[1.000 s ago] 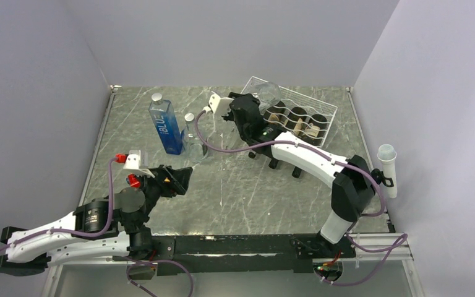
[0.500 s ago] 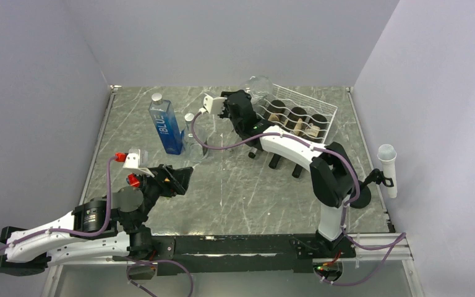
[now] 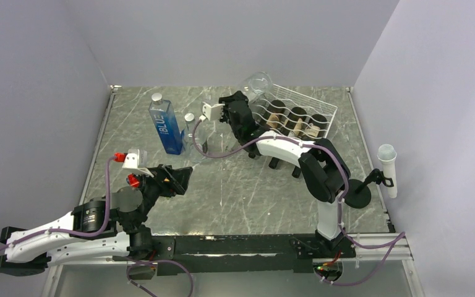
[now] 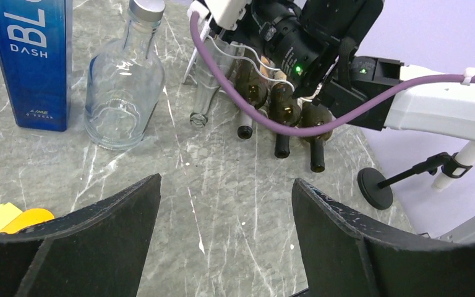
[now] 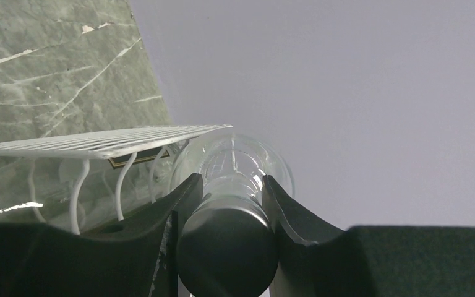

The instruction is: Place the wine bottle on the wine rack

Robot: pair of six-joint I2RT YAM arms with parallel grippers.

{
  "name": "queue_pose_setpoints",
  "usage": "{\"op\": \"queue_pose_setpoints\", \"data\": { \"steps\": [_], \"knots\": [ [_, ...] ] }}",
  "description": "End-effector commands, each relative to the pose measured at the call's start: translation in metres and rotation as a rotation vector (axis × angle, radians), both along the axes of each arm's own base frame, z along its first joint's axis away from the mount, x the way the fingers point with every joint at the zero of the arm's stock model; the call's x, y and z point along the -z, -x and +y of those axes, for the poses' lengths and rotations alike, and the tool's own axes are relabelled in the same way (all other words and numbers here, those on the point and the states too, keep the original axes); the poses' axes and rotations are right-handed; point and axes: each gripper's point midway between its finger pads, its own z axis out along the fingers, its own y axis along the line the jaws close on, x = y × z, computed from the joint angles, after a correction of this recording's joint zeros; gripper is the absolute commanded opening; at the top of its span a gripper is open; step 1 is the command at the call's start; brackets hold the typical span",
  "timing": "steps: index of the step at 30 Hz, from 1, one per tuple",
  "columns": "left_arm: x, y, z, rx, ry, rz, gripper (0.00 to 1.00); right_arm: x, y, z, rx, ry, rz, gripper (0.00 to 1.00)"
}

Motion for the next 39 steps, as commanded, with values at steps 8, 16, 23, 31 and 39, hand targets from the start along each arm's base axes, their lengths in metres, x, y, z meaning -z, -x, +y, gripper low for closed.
{"op": "queue_pose_setpoints", "data": {
  "steps": [8, 16, 23, 31, 39],
  "knots": [
    [-0.012, 0.003, 0.007, 0.003, 0.048, -0.003, 0.82, -0.016, 0.005, -0.003, 0.003, -0.090, -0.136, 0.00],
    [-0.019, 0.004, 0.011, 0.010, 0.062, -0.011, 0.82, 0.013, 0.011, -0.012, 0.004, -0.131, -0.028, 0.31],
    [-0.020, 0.005, 0.012, 0.017, 0.068, -0.004, 0.81, 0.036, 0.025, -0.018, -0.006, -0.173, 0.093, 0.61],
    [-0.023, 0.007, 0.014, 0.022, 0.081, -0.006, 0.81, 0.067, 0.030, -0.032, 0.032, -0.163, 0.194, 0.73],
    [-0.027, 0.007, 0.015, 0.025, 0.086, -0.014, 0.81, 0.071, 0.028, -0.042, 0.099, -0.243, 0.256, 0.89]
  ]
}}
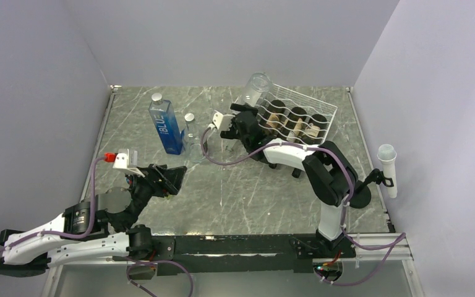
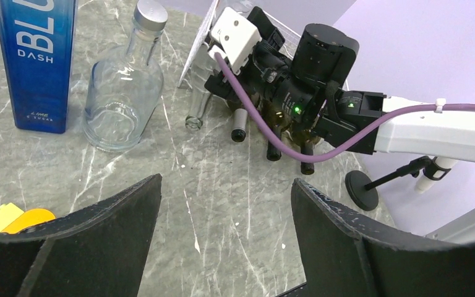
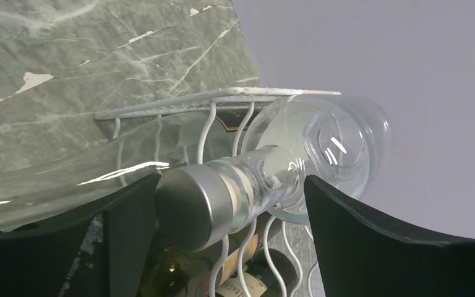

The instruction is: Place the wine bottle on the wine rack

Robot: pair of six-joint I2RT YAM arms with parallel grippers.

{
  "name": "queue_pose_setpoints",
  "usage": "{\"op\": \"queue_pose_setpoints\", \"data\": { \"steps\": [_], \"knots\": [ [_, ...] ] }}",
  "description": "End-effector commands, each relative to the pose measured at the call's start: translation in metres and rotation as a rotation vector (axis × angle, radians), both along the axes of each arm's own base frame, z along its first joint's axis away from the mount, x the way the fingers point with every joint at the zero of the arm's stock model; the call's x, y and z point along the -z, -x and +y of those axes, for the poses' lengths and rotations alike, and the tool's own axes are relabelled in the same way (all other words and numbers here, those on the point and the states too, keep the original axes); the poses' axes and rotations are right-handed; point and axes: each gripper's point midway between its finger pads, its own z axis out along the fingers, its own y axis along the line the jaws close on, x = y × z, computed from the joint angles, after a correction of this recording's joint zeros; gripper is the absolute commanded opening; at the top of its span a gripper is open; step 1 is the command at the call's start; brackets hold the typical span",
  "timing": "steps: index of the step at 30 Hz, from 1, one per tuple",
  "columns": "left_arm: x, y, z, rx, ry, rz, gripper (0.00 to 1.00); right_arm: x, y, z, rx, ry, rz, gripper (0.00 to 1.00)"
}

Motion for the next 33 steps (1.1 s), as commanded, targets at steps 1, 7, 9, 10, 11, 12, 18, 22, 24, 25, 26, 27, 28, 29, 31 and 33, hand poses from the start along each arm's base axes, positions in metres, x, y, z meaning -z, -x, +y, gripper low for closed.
{"op": "queue_pose_setpoints", "data": {
  "steps": [1, 7, 9, 10, 11, 12, 18, 22, 24, 25, 26, 27, 28, 29, 31, 33],
  "knots": [
    [-0.017, 0.003, 0.002, 0.016, 0.042, -0.012, 0.81, -0.012, -0.003, -0.025, 0.113, -0.065, 0.038, 0.90],
    [-0.017, 0.002, 0.001, 0.017, 0.036, -0.013, 0.81, -0.039, 0.009, -0.026, 0.116, -0.140, 0.057, 0.99],
    [-0.017, 0.003, 0.001, 0.019, 0.037, -0.011, 0.81, -0.045, 0.015, -0.027, 0.112, -0.150, 0.086, 1.00],
    [-0.016, 0.003, 0.001, 0.019, 0.037, -0.010, 0.81, -0.050, 0.018, -0.027, 0.109, -0.160, 0.093, 1.00],
    [-0.016, 0.003, 0.000, 0.020, 0.036, -0.009, 0.81, -0.053, 0.021, -0.027, 0.106, -0.169, 0.105, 1.00],
    [-0.016, 0.003, 0.001, 0.019, 0.040, -0.009, 0.81, -0.057, 0.023, -0.028, 0.108, -0.173, 0.112, 1.00],
    [-0.018, 0.003, 0.001, 0.022, 0.048, -0.009, 0.83, -0.088, 0.045, -0.026, 0.109, -0.237, 0.154, 1.00],
    [-0.019, 0.004, -0.001, 0.029, 0.046, -0.007, 0.86, -0.122, 0.067, -0.023, 0.142, -0.378, 0.214, 1.00],
    [-0.019, 0.004, -0.004, 0.039, 0.039, -0.012, 0.89, -0.128, 0.078, -0.022, 0.175, -0.424, 0.305, 1.00],
    [-0.019, 0.004, -0.005, 0.044, 0.031, -0.016, 0.92, -0.134, 0.082, -0.021, 0.193, -0.447, 0.321, 1.00],
    [-0.019, 0.004, -0.007, 0.049, 0.024, -0.018, 0.96, -0.140, 0.086, -0.021, 0.205, -0.469, 0.330, 1.00],
    [-0.019, 0.004, -0.008, 0.048, 0.024, -0.012, 0.99, -0.143, 0.092, -0.021, 0.214, -0.487, 0.346, 1.00],
    [-0.019, 0.004, -0.008, 0.044, 0.021, -0.003, 0.99, -0.146, 0.100, -0.019, 0.209, -0.505, 0.371, 1.00],
    [-0.017, 0.004, -0.009, 0.041, 0.012, 0.006, 0.99, -0.149, 0.108, -0.017, 0.198, -0.527, 0.399, 1.00],
    [-0.015, 0.003, -0.009, 0.030, -0.001, 0.026, 0.99, -0.156, 0.126, -0.013, 0.169, -0.590, 0.444, 1.00],
    [-0.011, 0.003, -0.010, 0.021, -0.012, 0.045, 0.99, -0.163, 0.146, -0.005, 0.111, -0.671, 0.514, 1.00]
  ]
}}
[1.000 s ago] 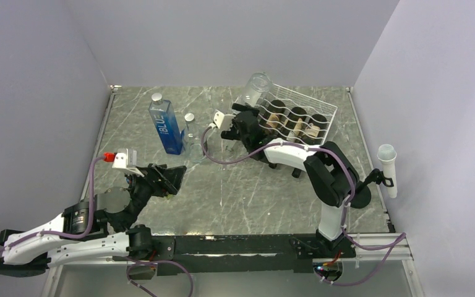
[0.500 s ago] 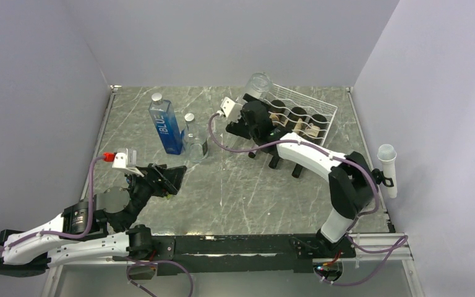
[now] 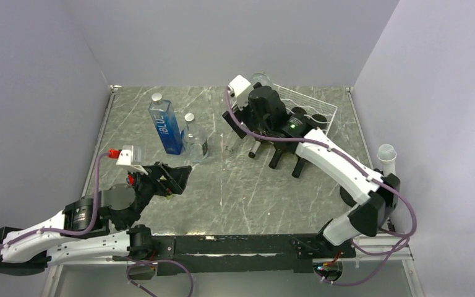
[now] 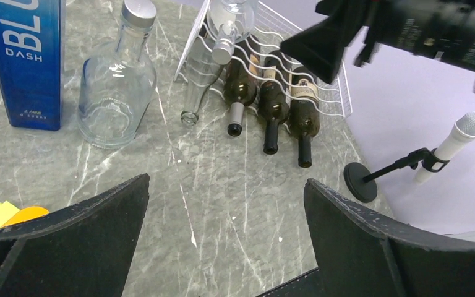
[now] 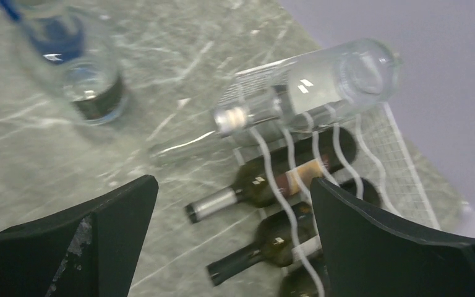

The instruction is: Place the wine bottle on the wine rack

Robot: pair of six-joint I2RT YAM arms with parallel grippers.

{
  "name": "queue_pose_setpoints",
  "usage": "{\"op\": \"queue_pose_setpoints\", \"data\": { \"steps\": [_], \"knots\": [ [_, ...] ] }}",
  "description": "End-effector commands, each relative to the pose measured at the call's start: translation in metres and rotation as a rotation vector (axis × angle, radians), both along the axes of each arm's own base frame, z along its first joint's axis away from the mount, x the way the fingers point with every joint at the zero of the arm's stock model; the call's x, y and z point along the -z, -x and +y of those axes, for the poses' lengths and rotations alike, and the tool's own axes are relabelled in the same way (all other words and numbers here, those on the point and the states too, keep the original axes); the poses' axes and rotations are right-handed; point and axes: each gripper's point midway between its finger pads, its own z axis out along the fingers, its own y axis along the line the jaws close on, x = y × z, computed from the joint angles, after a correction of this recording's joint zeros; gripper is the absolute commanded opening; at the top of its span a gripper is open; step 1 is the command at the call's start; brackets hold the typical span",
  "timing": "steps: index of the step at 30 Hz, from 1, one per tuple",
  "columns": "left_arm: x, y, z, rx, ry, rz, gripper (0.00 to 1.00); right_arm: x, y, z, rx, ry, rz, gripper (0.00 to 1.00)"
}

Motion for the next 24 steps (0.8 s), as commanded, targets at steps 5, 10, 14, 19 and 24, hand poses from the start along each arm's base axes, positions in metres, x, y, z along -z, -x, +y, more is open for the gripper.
{"op": "queue_pose_setpoints", "data": {
  "steps": [5, 10, 14, 19, 24],
  "knots": [
    [-0.003, 0.006, -0.010, 0.042, 0.014, 0.047, 0.99, -0.033, 0.100, 0.040, -0.290, -0.459, 0.234, 1.00],
    [-0.011, 0.014, -0.019, 0.117, 0.081, 0.030, 0.99, -0.047, 0.152, 0.079, -0.586, -0.592, 0.338, 1.00],
    [-0.009, 0.016, -0.017, 0.114, 0.107, 0.063, 0.99, -0.051, 0.141, 0.093, -0.537, -0.606, 0.305, 1.00],
    [0.002, 0.016, -0.013, 0.074, 0.079, 0.128, 0.99, -0.038, 0.106, 0.110, -0.413, -0.627, 0.212, 0.99],
    [0.008, 0.014, -0.009, 0.029, 0.079, 0.169, 0.99, -0.021, 0.072, 0.135, -0.363, -0.630, 0.160, 0.96]
  ]
}}
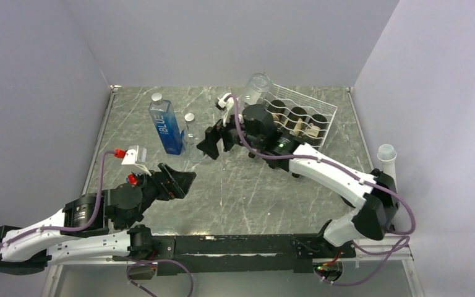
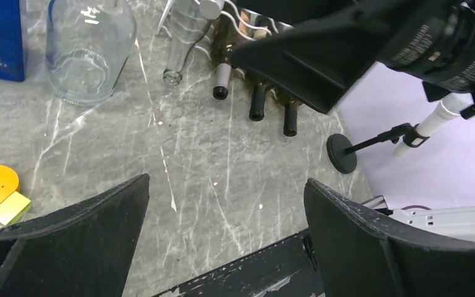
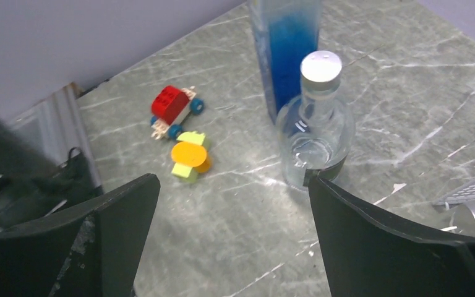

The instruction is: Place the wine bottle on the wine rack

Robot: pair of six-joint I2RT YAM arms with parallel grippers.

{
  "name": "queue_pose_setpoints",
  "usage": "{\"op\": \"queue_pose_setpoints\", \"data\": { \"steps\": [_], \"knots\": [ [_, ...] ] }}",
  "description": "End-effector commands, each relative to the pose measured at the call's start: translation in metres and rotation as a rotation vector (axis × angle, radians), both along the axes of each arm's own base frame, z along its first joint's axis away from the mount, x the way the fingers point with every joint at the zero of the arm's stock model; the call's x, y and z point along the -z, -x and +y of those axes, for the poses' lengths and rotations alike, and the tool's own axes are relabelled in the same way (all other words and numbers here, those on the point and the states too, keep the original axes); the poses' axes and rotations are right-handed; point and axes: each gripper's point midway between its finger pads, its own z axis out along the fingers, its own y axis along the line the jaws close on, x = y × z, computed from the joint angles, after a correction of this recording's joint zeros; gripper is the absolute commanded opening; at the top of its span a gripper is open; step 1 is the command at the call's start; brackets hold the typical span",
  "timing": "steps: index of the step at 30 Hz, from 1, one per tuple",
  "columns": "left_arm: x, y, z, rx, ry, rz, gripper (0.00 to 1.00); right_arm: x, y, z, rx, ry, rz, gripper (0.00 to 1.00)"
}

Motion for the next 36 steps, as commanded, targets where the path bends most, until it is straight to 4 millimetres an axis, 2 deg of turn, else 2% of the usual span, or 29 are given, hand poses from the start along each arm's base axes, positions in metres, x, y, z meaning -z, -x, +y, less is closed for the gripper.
{"op": "queue_pose_setpoints", "data": {
  "steps": [1, 7, 16, 22, 26, 30, 34, 36],
  "knots": [
    [-0.004, -0.001, 0.008, -0.051, 0.039, 0.049, 0.99, -0.009, -0.041, 0.025, 0.099, -0.056, -0.071, 0.94],
    [-0.015, 0.001, 0.022, -0.067, 0.095, 0.047, 0.99, 0.032, -0.081, 0.051, 0.148, 0.086, -0.047, 0.83],
    [-0.021, 0.000, 0.025, -0.058, 0.099, 0.007, 0.99, 0.063, -0.120, 0.063, 0.244, 0.160, -0.094, 0.73],
    [-0.027, -0.006, 0.026, -0.099, 0.094, -0.014, 0.99, 0.070, -0.132, 0.073, 0.246, 0.163, -0.110, 0.69],
    [-0.029, -0.006, 0.023, -0.094, 0.100, -0.014, 0.99, 0.066, -0.134, 0.083, 0.218, 0.133, -0.111, 0.64],
    [-0.026, -0.004, 0.020, -0.078, 0.095, -0.003, 0.99, 0.064, -0.135, 0.086, 0.217, 0.130, -0.103, 0.44],
    [-0.022, -0.003, 0.018, -0.069, 0.084, 0.008, 0.99, 0.064, -0.128, 0.075, 0.242, 0.139, -0.119, 0.26],
    [-0.020, -0.003, 0.016, -0.066, 0.082, 0.009, 0.99, 0.051, -0.120, 0.068, 0.245, 0.118, -0.145, 0.12]
  ]
}}
